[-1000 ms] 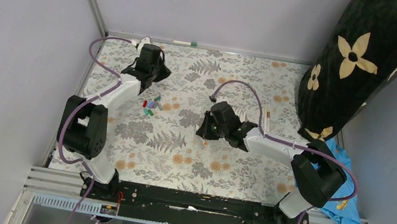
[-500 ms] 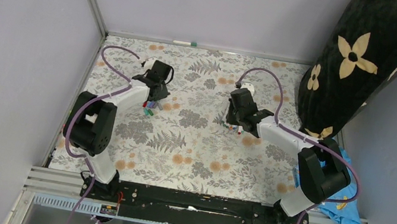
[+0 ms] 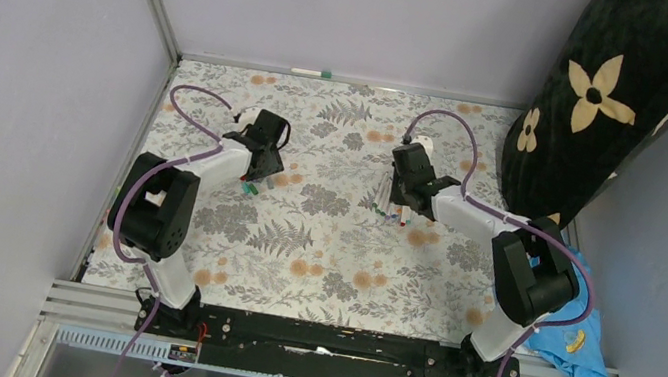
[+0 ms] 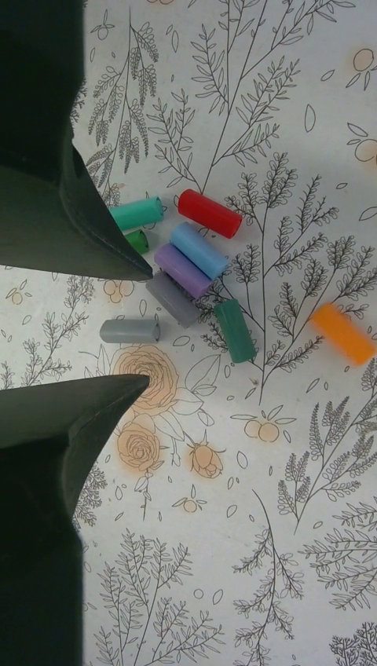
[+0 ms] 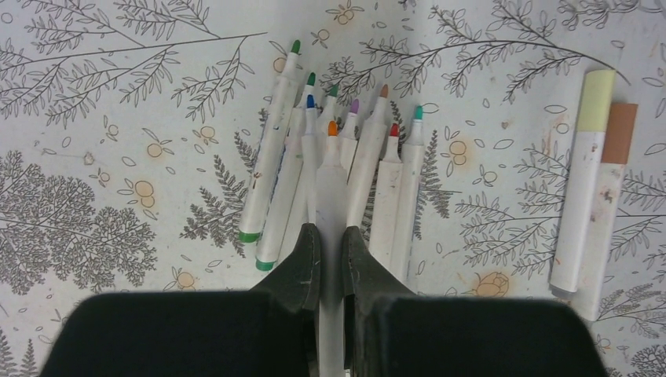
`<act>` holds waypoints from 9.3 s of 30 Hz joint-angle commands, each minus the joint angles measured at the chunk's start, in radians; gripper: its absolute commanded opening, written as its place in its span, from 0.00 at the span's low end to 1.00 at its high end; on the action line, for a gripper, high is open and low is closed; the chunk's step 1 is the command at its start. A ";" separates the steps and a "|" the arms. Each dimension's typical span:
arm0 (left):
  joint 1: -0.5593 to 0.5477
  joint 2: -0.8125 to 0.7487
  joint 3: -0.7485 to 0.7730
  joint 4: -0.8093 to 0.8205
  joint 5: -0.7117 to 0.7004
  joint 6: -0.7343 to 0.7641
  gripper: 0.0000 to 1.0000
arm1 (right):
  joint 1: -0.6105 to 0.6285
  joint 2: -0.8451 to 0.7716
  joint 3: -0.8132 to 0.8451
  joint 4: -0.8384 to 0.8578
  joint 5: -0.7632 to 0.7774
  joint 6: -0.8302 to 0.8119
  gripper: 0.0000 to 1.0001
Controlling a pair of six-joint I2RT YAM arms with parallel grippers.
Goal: Open the pen caps
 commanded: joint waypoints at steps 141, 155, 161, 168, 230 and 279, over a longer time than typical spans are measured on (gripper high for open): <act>-0.055 -0.204 -0.056 0.281 0.685 -0.195 0.70 | 0.271 -0.019 0.359 -0.210 -0.351 0.024 0.00; -0.054 -0.197 -0.057 0.306 0.719 -0.265 0.57 | 0.273 0.005 0.382 -0.191 -0.364 0.018 0.00; -0.054 -0.189 -0.069 0.324 0.734 -0.286 0.45 | 0.273 0.002 0.377 -0.187 -0.358 0.015 0.00; -0.054 -0.194 -0.081 0.341 0.738 -0.291 0.17 | 0.273 -0.004 0.371 -0.181 -0.352 0.011 0.00; 0.043 0.000 0.082 0.043 0.239 -0.046 0.00 | 0.153 -0.159 0.029 -0.010 -0.058 0.044 0.00; -0.010 -0.137 -0.009 0.014 0.098 -0.041 0.51 | -0.052 -0.040 0.100 -0.064 0.169 -0.023 0.38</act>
